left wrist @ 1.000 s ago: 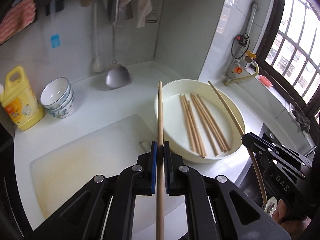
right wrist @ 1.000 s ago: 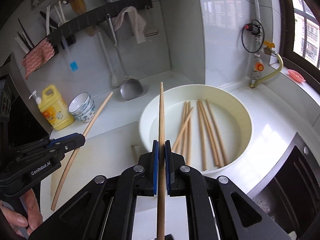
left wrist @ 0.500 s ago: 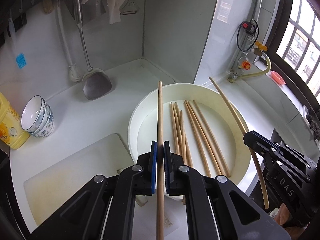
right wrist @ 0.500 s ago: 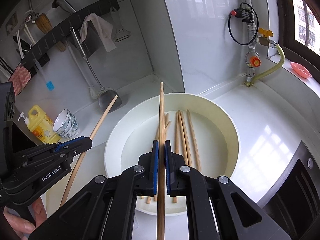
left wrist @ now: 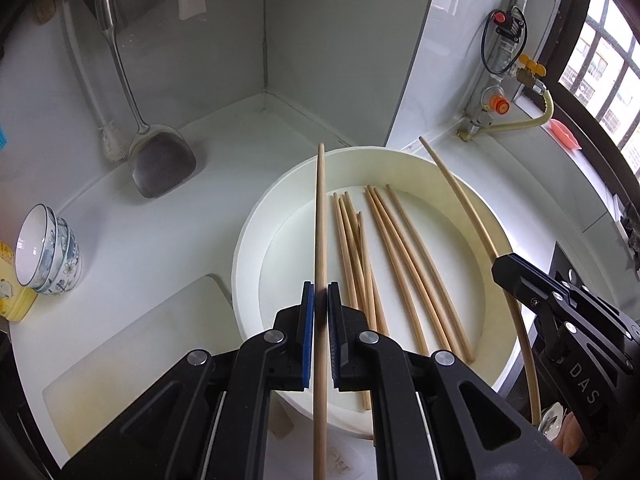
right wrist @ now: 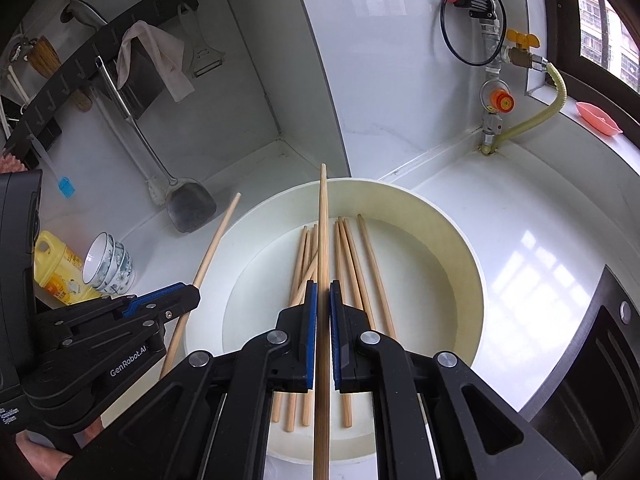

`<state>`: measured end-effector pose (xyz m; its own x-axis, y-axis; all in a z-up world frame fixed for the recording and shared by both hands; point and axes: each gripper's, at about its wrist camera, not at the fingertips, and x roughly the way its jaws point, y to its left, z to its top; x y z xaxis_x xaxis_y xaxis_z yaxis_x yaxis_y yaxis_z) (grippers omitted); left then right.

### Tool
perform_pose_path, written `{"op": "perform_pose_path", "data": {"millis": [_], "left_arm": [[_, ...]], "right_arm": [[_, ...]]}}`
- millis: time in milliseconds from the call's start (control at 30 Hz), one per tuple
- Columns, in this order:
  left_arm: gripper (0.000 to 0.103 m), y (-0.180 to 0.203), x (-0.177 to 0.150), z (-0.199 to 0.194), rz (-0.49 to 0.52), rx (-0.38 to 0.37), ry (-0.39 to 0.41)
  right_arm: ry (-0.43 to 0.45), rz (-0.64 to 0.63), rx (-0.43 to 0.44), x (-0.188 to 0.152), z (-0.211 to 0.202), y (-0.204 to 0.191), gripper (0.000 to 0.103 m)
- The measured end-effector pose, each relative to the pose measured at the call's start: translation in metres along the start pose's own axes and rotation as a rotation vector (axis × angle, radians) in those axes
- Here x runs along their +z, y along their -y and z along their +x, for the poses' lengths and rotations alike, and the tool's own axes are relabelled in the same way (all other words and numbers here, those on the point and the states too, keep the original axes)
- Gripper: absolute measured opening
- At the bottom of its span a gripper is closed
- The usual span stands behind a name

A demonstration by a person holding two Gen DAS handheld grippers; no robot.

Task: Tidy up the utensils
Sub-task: 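Lower both chopsticks into the basin and open both tools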

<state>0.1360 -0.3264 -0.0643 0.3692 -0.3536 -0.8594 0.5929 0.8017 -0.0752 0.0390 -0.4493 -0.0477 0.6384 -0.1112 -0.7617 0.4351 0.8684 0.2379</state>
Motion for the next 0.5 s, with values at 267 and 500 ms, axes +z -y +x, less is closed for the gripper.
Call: {"op": "perform_pose_path", "data": {"millis": [267,500], "left_arm": [[0.088,-0.017,0.000,-0.022,-0.014,0.060,0.045],[0.096,-0.025,0.000,-0.046,-0.046,0.044,0.035]], "right_arm": [[-0.009,0.039,-0.036,-0.002,-0.011,0.007,0.043],[-0.013,0.056,-0.041,-0.007,-0.029,0.002,0.054]]}}
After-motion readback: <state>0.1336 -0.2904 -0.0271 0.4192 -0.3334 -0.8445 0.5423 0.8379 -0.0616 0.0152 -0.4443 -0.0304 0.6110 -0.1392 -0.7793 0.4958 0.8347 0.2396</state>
